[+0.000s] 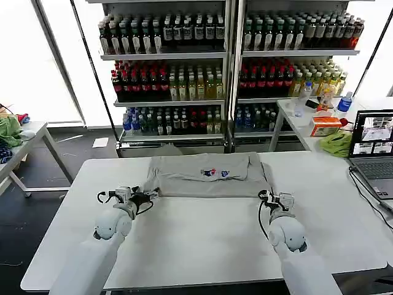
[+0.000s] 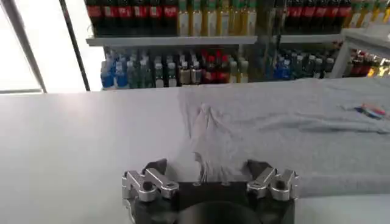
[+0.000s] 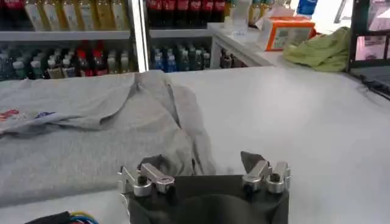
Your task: Fold and organize the clothes.
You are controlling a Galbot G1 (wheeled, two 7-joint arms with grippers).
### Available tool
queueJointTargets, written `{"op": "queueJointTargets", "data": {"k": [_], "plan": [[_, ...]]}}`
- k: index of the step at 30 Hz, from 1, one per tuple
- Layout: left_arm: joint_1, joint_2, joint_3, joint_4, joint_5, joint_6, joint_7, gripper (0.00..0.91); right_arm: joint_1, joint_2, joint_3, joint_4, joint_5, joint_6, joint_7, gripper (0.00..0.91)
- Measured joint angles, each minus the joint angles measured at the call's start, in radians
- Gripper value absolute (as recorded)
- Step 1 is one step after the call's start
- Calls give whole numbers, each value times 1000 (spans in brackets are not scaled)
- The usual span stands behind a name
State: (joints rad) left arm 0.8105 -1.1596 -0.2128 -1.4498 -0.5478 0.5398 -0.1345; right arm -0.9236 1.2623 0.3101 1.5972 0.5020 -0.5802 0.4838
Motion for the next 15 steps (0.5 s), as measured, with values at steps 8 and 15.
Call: {"op": "queueJointTargets", "data": {"k": [8,15], "plan": [[28,6,-1,-22,4,9,-1,10,8,14,-7,-12,-12,1,-4,0],[53,10,-7,-41,14,12,9,10,7,20,-9,-12,-17,2,-7,0]]}}
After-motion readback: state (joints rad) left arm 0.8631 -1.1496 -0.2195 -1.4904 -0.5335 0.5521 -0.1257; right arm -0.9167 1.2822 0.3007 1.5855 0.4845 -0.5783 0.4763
